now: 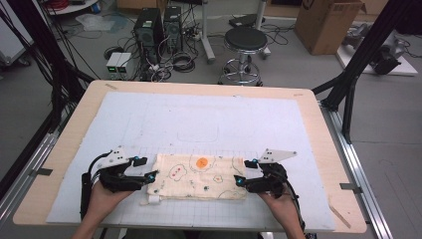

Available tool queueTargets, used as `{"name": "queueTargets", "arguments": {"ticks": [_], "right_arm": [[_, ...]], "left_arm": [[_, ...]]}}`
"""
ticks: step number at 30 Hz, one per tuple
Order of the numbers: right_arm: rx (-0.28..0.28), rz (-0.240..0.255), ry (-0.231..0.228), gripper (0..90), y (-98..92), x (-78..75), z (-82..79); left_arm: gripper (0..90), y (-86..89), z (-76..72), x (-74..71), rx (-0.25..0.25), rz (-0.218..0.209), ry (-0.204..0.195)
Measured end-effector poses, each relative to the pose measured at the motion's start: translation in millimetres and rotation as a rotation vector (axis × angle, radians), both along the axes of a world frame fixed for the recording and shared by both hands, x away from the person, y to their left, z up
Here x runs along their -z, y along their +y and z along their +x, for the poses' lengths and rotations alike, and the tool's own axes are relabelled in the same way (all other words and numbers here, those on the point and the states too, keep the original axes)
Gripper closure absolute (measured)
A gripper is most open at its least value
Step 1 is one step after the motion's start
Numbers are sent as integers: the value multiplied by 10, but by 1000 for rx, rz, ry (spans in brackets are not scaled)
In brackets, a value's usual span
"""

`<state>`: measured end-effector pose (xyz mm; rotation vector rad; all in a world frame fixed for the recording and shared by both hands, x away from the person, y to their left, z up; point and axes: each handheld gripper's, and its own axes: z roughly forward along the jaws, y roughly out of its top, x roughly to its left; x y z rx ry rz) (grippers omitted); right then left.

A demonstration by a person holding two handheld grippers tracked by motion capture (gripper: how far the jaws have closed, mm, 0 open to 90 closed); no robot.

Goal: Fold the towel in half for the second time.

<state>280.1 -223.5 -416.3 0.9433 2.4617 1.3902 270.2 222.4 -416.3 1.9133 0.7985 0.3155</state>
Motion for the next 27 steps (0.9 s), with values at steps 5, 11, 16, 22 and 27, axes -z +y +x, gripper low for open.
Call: {"name": "queueTargets", "arguments": {"ticks": [5, 11, 16, 22, 27], "right_arm": [[6, 1, 0, 306, 15, -3, 0], [0, -1, -4, 306, 32, -6, -7], [-3, -11, -4, 306, 49, 0, -9], [3, -12, -8, 306, 41, -12, -44], [6, -13, -22, 306, 15, -20, -73]], "left_arm": [[352, -4, 2, 2, 6, 4, -2], [351, -21, -8, 6, 7, 15, -1], [351, -31, -4, 8, 7, 20, -3], [354, -70, -14, 3, 10, 30, -14], [355, -83, -20, 4, 9, 32, -13]]}}
